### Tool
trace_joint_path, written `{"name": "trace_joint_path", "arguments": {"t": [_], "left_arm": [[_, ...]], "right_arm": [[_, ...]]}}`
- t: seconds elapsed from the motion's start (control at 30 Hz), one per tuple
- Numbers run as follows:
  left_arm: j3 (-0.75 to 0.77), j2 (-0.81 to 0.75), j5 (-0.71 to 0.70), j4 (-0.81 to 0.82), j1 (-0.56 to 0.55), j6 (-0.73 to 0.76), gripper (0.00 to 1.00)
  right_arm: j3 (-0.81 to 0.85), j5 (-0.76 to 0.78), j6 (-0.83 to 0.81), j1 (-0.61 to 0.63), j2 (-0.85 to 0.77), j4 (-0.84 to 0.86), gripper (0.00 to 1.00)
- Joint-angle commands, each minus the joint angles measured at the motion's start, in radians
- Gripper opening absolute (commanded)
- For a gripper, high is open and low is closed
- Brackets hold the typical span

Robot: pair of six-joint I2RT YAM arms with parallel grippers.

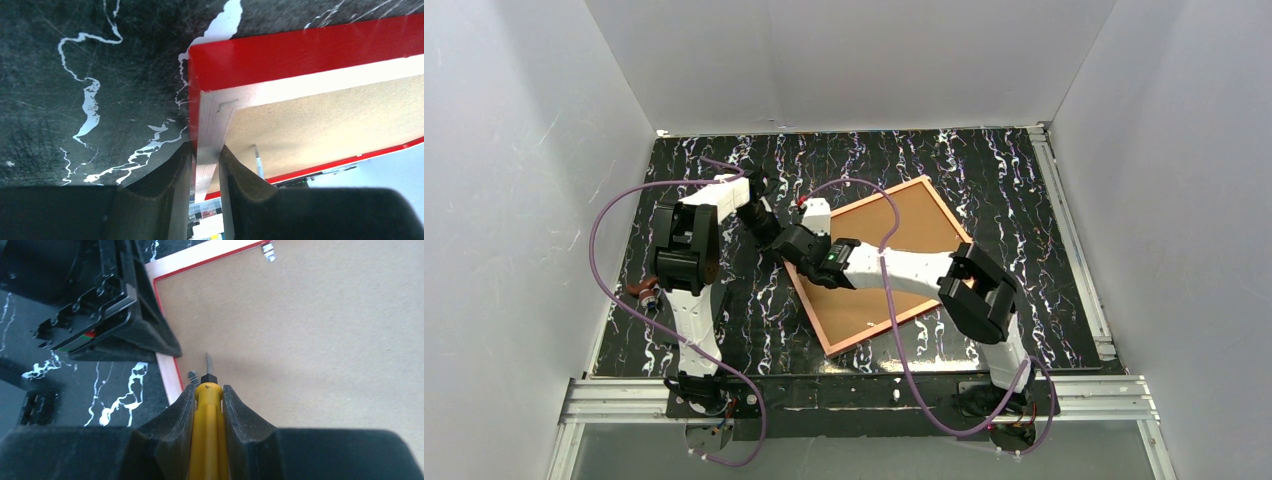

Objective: Take the photo out of the frame

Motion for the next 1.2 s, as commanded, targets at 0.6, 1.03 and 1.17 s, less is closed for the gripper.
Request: {"name": "trace_joint_path", "arguments": {"t": [0.6,1.03,1.17], "left_arm": [[-0.132,-0.311,-0.034,-0.15,-0.012,0.091,0.78],[-0.662,-0.713,-0.025,-0.003,-0.231,-0.162,0.77],[-0.738,-0.752,-0.076,0.085,-0.292,-0.238,0.77]], "right_arm": [[-0.58,-0.262,0.012,-0.068,-0.78,-0.129,0.01],[-0.782,-0.276,0.052,-0.07,-1.071,-0.066,0.01],[-0.835,-0.286,0.085,-0.069,-1.135,-0.057,0.01]]}}
